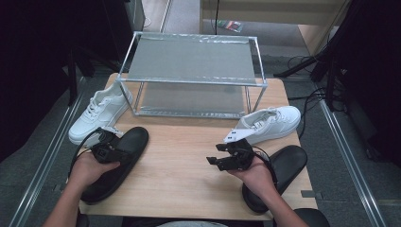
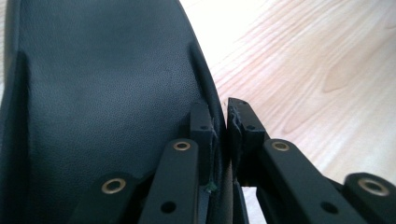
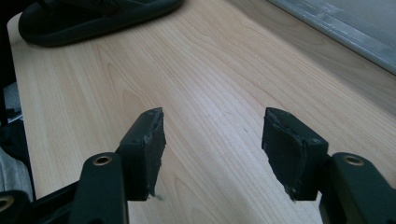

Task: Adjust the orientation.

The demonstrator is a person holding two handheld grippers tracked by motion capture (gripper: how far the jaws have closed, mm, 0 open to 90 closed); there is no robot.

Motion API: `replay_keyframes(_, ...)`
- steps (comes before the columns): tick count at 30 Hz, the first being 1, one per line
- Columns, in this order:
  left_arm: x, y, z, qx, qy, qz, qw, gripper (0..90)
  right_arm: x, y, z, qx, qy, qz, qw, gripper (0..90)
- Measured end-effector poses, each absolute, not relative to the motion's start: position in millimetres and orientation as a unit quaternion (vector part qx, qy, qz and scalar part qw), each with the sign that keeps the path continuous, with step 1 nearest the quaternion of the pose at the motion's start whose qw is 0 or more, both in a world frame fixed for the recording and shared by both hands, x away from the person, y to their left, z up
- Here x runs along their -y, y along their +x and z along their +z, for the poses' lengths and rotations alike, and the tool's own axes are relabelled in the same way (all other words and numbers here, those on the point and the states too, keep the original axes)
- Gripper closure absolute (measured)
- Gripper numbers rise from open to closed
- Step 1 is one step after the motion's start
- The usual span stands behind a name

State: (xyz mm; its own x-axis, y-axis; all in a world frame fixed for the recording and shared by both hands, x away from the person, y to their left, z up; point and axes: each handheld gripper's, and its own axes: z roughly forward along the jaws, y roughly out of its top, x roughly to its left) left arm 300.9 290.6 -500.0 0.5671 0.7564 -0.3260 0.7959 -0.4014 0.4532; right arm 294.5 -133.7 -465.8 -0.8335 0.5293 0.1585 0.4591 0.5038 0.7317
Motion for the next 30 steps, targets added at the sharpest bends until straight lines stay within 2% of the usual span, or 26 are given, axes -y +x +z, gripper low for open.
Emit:
replay_keyframes(10,-279,298,-479,-0.454,0.838,-0.039,0.300,84.6,135,295,-466,-0.866,0.286,0.409,0.043,40.5)
replay_keyframes(16,-259,300,-467,-0.428,0.849,-0.044,0.307,84.7,135,294,-466,-0.866,0.288,0.407,0.044,40.3)
replay_keyframes(20,-254,304,-461,-0.436,0.840,-0.049,0.319,84.8,137,291,-465,-0.864,0.294,0.406,0.048,40.1)
replay_keyframes(30,-211,314,-446,-0.376,0.868,-0.055,0.321,84.8,147,284,-460,-0.848,0.311,0.426,0.058,39.6)
